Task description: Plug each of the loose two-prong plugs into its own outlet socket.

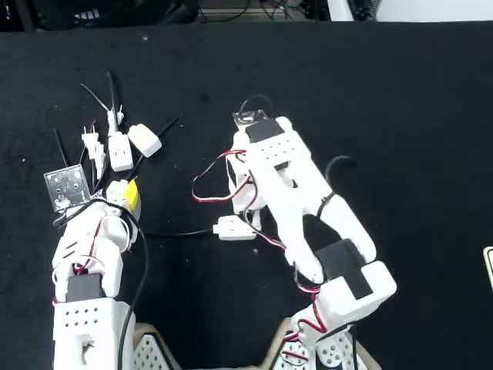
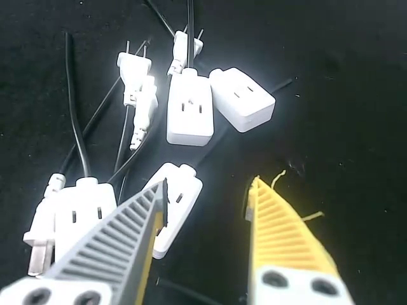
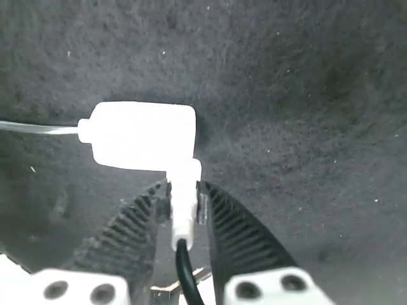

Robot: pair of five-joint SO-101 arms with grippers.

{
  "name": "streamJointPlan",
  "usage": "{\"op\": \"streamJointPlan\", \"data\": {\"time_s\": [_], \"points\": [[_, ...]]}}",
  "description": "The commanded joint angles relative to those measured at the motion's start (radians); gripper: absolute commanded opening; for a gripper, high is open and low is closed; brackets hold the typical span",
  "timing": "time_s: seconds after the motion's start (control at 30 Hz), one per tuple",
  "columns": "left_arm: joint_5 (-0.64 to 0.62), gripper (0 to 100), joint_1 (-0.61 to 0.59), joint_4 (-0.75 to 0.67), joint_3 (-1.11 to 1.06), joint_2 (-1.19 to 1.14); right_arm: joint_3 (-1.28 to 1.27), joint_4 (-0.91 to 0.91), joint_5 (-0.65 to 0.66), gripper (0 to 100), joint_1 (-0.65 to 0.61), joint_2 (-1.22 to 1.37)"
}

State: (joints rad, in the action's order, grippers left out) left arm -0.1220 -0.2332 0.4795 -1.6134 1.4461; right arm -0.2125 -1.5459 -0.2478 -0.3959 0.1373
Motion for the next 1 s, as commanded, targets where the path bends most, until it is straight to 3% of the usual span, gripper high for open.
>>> {"op": "streamJointPlan", "data": {"time_s": [0.0,0.5,0.97], "points": [[-0.012,22,-0.005,-0.018,0.002,0.011,0.042,0.038,-0.012,1.1,0.012,-0.010],[-0.012,22,-0.005,-0.017,0.002,0.011,0.038,0.069,-0.057,1.1,-0.023,-0.005],[-0.012,22,-0.005,-0.018,0.002,0.011,-0.010,0.091,0.003,1.1,-0.023,0.101]]}}
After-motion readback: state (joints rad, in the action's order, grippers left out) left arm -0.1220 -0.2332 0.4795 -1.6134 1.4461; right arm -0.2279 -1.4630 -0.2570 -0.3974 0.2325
